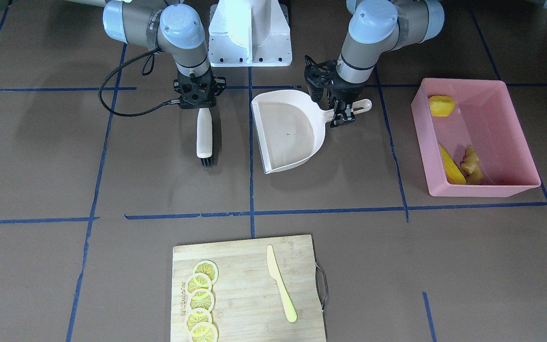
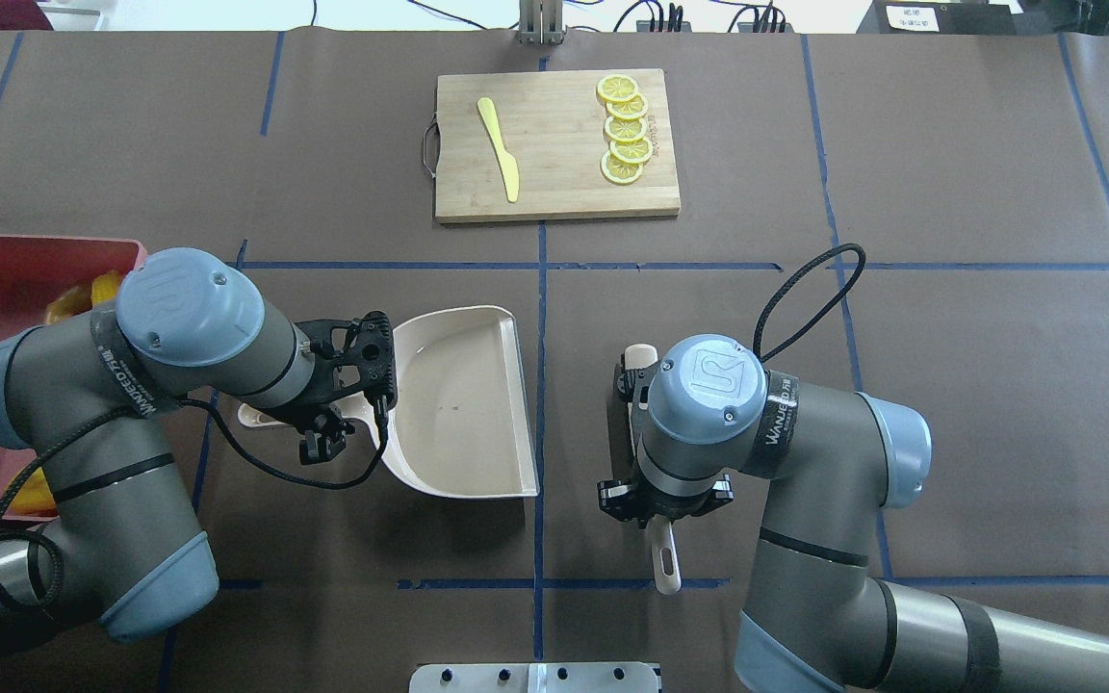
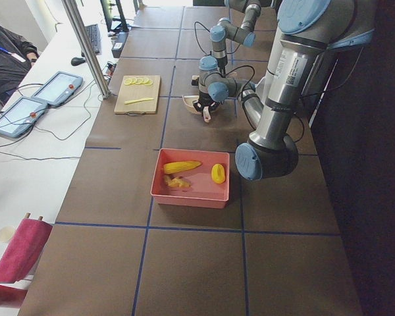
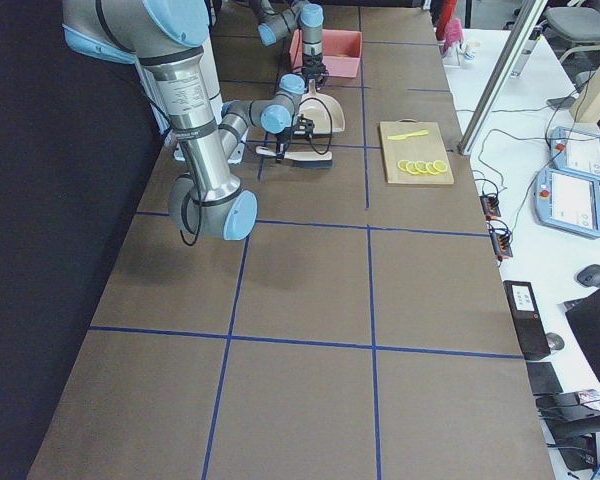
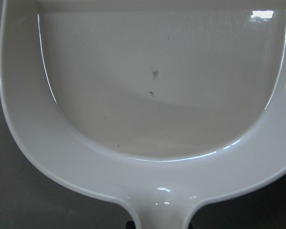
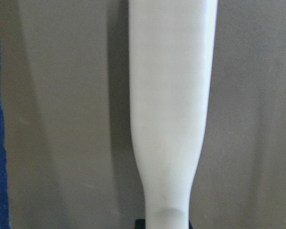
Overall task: Sweep and dump trash into bin
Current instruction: 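Lower the beige dustpan onto the table beside the bin with the left gripper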
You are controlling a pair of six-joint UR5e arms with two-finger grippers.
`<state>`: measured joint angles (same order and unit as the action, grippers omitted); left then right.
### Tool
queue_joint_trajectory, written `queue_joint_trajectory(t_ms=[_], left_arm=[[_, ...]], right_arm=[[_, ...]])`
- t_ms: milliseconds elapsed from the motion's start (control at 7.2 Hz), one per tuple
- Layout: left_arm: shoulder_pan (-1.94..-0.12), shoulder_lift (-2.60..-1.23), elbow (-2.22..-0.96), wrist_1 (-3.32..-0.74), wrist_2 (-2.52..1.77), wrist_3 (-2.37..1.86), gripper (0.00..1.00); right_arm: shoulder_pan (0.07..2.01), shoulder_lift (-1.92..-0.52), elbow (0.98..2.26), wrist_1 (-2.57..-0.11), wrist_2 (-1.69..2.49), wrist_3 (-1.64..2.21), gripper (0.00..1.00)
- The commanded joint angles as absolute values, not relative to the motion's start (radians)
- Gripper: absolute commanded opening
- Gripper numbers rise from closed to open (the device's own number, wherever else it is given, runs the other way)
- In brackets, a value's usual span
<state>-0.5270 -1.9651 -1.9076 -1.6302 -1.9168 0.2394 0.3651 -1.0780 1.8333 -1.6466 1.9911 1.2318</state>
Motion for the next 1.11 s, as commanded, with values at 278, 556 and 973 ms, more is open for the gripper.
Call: queue_joint_trajectory(t_ms=[278, 556, 973], left_arm=[[-0.512, -1.985, -1.867, -1.629, -1.853, 0.362, 0.08], [-0.509, -1.986, -1.861, -1.631, -1.853, 0.362, 0.2], [-0.511, -1.987, -1.871, -1.629, -1.852, 0.359, 1.0]], right_arm=[[0.354, -1.08, 1.835, -1.644, 1.979, 1.233, 0.0], [0.348, -1.08, 1.835, -1.643, 1.971, 1.233, 0.0], [0.348, -1.086, 1.835, -1.641, 1.968, 1.235, 0.0]])
